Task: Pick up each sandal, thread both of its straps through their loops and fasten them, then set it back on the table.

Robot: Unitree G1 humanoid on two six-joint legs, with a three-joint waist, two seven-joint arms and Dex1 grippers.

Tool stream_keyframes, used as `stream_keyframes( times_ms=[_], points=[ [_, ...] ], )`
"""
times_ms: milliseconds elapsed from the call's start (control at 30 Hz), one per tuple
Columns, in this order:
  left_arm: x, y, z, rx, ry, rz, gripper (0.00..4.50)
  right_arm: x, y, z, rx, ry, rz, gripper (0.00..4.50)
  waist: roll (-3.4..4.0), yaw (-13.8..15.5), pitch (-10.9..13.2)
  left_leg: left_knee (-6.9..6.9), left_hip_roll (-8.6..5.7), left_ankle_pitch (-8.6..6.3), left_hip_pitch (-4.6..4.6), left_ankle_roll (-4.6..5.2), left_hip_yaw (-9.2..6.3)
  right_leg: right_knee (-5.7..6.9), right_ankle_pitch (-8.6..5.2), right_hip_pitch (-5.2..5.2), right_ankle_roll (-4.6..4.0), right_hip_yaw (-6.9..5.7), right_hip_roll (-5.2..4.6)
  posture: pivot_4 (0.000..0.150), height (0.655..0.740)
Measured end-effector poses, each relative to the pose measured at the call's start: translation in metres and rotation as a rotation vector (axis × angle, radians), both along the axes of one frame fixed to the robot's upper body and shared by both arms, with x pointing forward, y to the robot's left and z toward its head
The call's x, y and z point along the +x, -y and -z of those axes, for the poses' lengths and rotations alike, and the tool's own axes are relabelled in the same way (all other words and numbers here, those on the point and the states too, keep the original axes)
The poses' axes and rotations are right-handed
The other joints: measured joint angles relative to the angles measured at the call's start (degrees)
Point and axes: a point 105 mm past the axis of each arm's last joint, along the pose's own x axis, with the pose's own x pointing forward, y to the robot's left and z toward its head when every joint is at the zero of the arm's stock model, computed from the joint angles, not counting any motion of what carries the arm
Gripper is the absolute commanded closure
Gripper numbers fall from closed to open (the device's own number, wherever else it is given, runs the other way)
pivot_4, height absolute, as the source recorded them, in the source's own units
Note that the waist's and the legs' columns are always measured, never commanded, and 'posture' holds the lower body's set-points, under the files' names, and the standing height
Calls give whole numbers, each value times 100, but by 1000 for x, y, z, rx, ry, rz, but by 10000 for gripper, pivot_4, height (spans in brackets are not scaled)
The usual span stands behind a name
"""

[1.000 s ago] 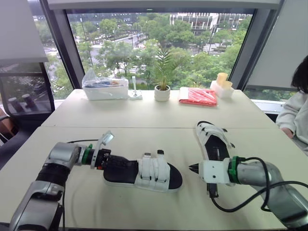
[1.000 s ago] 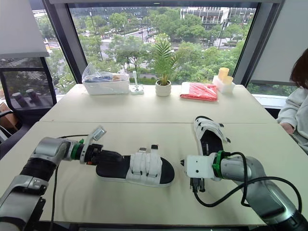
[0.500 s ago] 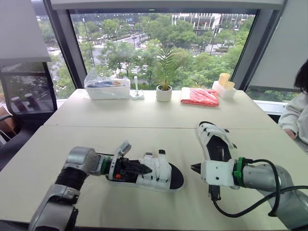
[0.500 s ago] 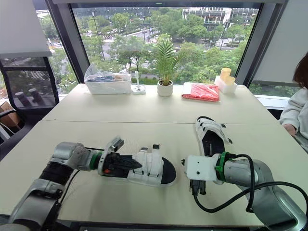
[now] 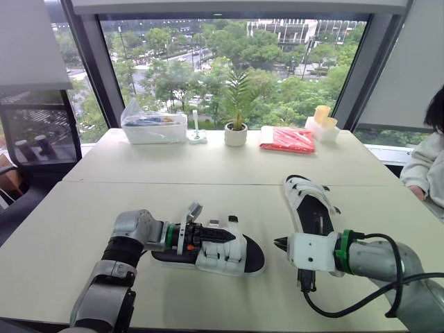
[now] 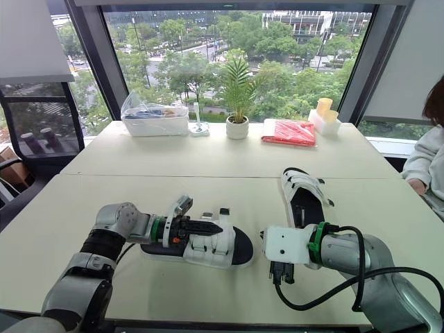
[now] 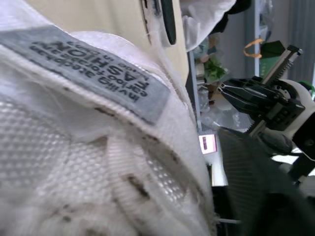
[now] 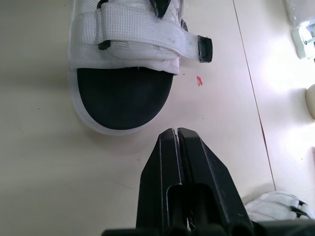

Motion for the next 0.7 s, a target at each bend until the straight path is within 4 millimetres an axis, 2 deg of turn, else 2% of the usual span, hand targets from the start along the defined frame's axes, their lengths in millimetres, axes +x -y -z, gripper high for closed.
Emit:
stream_keyframes(
  times_ms=[67, 100, 233, 333, 433, 533, 600, 700],
  points=[
    [0, 0, -3, -19, 0, -2, 42653, 0, -1, 1, 1, -3, -5, 45000, 0, 0, 0, 0, 0, 1, 0, -1, 0, 0, 0, 0, 0, 0, -1, 1500, 7374],
    [0, 1, -4, -25, 0, -1, 44436, 0, -2, 1, 1, -1, -7, 45000, 2, 2, -1, 0, -1, 1, 3, -1, 0, 1, 0, 3, 0, 0, -1, 1500, 7374],
    [2, 1, -5, -17, 7, -24, 44436, 2, -3, -3, 1, 12, -12, 45000, 2, 6, -1, 3, -2, 1, 5, -2, 0, 8, 0, 3, 0, 0, -2, 1500, 7374],
    [15, 2, -11, -47, 24, -115, 44436, 2, -4, -3, 0, 14, -16, 45000, 1, 27, -1, 9, -2, 2, 3, -3, -1, 10, 0, 3, 0, 0, -3, 1500, 7374],
    [48, 10, -25, -101, 114, -320, 44436, 3, -4, -3, 0, 15, -16, 45000, -2, 129, 1, 33, -2, 1, -11, -4, -3, 12, 5, -1, 7, -3, -5, 1500, 7374],
    [90, 12, -39, -162, 189, -640, 44436, 6, -3, -3, 2, 15, -11, 45000, -4, 151, 2, 56, -6, 1, -42, -6, -3, 4, 18, -14, 25, -3, -12, 1500, 7374],
    [115, 5, -40, -195, 186, -877, 44436, 8, -7, -4, 29, 14, -17, 45000, -6, 145, 3, 62, -12, 1, -58, -7, -2, -1, 24, -26, 33, -3, -17, 1500, 7374],
    [135, -3, -36, -208, 148, -1110, 44436, 9, -13, -4, 43, 13, -31, 45000, -6, 138, 3, 63, -25, 2, -67, -7, -3, 0, 26, -36, 36, -3, -22, 1500, 7374]
  ],
)
